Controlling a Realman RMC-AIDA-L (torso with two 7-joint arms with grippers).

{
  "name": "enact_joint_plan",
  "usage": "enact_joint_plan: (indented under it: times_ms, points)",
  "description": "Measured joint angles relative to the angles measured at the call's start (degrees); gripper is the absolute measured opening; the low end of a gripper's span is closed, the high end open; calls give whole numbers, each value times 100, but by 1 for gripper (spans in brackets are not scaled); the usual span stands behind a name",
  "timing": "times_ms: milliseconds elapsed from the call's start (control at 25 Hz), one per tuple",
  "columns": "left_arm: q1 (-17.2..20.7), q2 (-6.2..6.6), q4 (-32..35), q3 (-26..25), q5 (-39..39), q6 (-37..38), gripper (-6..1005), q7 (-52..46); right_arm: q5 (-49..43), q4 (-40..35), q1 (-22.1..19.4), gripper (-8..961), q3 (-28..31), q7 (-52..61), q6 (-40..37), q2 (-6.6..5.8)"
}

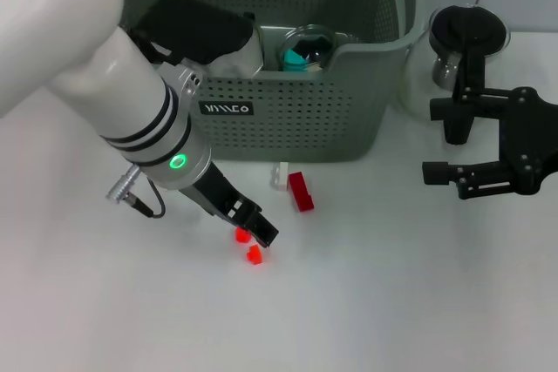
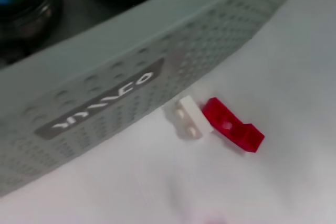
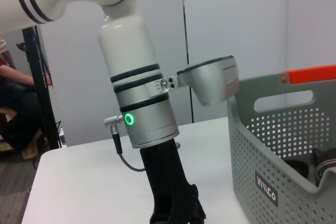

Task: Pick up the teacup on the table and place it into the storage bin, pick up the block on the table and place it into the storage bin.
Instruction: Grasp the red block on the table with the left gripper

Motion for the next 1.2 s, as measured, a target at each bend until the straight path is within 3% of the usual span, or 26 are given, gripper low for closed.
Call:
enact_joint_plan:
  times_ms: [560, 1200]
  points:
    - [-494, -34, -776, -184, 25, -332, 901, -382, 0, 0, 96, 927, -51, -105, 69, 3]
    - [-443, -6, -925, 199, 302, -693, 887, -266, 0, 45, 68, 927, -35, -227, 28, 0]
